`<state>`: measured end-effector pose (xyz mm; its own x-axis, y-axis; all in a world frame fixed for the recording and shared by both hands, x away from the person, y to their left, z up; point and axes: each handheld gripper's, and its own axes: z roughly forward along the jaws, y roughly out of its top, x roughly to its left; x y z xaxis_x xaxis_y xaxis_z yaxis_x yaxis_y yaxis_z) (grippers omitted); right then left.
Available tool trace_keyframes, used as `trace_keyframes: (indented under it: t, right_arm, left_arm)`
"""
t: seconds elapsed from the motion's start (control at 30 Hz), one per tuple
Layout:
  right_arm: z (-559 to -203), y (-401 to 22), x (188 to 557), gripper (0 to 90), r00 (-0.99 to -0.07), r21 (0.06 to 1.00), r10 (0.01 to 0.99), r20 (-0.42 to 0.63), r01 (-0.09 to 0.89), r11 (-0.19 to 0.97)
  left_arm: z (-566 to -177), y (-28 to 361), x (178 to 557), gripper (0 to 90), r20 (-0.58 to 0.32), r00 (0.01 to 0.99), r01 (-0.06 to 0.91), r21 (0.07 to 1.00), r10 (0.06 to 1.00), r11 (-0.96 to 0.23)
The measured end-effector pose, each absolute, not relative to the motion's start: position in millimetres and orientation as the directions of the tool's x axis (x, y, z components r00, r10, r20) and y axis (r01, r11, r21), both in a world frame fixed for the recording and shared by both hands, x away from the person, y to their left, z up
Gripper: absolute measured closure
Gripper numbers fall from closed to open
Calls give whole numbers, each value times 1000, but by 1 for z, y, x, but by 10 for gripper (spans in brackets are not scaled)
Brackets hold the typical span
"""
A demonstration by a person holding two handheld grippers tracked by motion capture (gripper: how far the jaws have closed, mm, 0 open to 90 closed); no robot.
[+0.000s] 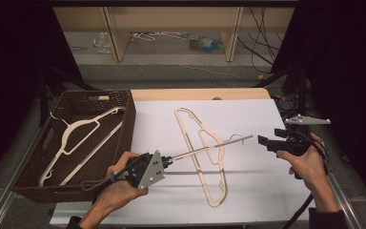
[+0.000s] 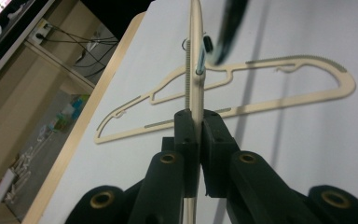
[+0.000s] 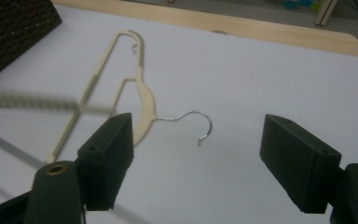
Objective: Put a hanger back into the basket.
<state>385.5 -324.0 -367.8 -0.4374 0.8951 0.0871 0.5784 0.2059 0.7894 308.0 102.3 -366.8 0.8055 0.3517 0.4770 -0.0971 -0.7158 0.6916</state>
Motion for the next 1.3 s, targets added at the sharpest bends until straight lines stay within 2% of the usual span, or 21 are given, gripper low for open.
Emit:
trace_keyframes:
  t: [0.17,0.23,0.47,0.57,0.73,0.77,0.87,0.93,1.1,1.23,1.3]
  right_arm:
    - [-376,-318,385,269,-432,764,900,61,601,237]
    - [-380,-315,384,269,-437,769,898,54,592,242]
    - [-397,-306,376,270,-486,736,873,34,604,307]
    - [-402,-302,371,278,-490,712,870,45,627,316]
    - [-409,-295,368,282,-527,713,849,34,608,349]
    - [-411,-294,368,282,-549,722,836,15,585,371]
    - [-409,-288,363,282,-530,699,847,51,624,348]
    - [-412,-287,363,282,-566,724,824,15,575,381]
    - [-415,-276,353,281,-565,703,823,59,609,368]
    - [-422,-269,349,278,-591,693,805,53,602,397]
    - [-424,-268,349,275,-610,692,792,39,588,419]
  left_arm:
    - [-359,110,311,857,422,808,-42,738,411,-674]
    - [-357,114,313,859,338,828,15,784,448,-621]
    - [-352,129,319,859,171,831,128,867,529,-481]
    - [-348,133,320,860,136,835,148,877,533,-457]
    - [-341,141,320,860,70,836,183,900,545,-396]
    - [-340,143,320,860,50,835,193,906,547,-377]
    - [-334,152,322,860,-16,833,226,923,554,-313]
    - [-330,158,322,860,-54,828,244,931,558,-272]
    - [-315,180,325,860,-165,818,282,950,552,-133]
    - [-299,196,325,860,-214,811,295,953,544,-63]
    - [-289,204,325,860,-193,805,279,958,561,-70]
